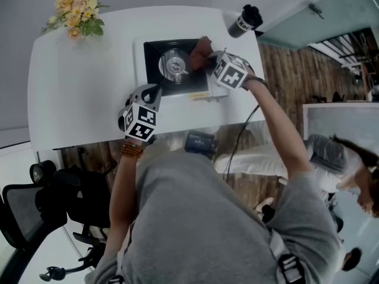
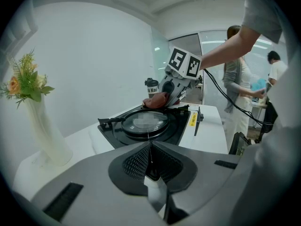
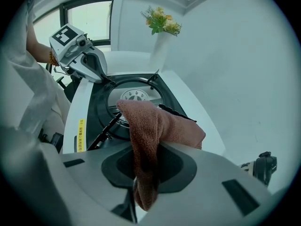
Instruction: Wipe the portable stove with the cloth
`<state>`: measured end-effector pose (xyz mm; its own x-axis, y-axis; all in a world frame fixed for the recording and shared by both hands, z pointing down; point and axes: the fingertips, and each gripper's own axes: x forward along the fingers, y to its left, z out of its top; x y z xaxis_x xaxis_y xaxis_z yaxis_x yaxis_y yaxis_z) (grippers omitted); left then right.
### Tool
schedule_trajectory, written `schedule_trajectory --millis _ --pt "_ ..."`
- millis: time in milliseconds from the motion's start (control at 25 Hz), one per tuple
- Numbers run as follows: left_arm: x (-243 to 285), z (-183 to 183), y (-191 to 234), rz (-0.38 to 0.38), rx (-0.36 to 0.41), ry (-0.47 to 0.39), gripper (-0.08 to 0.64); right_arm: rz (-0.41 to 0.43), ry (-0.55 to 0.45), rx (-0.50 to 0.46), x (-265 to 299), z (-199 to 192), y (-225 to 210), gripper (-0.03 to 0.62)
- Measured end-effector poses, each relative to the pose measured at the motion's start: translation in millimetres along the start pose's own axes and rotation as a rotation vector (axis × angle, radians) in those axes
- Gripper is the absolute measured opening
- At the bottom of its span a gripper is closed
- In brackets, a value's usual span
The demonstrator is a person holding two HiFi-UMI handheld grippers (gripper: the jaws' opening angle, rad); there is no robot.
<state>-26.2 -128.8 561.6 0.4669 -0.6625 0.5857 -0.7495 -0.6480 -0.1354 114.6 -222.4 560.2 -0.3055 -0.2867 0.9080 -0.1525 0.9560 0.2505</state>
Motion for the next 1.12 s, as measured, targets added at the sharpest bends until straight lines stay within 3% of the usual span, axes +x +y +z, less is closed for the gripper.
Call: schedule_trajectory --millis 600,960,1120 --pt "0.4 -0.9 0.1 -0.001 0.001 0.002 0.041 0.071 0.019 -0.029 -12.3 -8.5 39.9 0.077" --pt "0.6 -0.8 -0.1 0.001 0.001 0.001 0.041 0.141 0.045 -0.03 -19.7 -14.6 58.8 0.077" --pt "0.9 0.6 -1.2 -0.004 0.002 0.002 0.041 0.209 0.056 -0.017 -24.6 -17.1 61.8 0.075"
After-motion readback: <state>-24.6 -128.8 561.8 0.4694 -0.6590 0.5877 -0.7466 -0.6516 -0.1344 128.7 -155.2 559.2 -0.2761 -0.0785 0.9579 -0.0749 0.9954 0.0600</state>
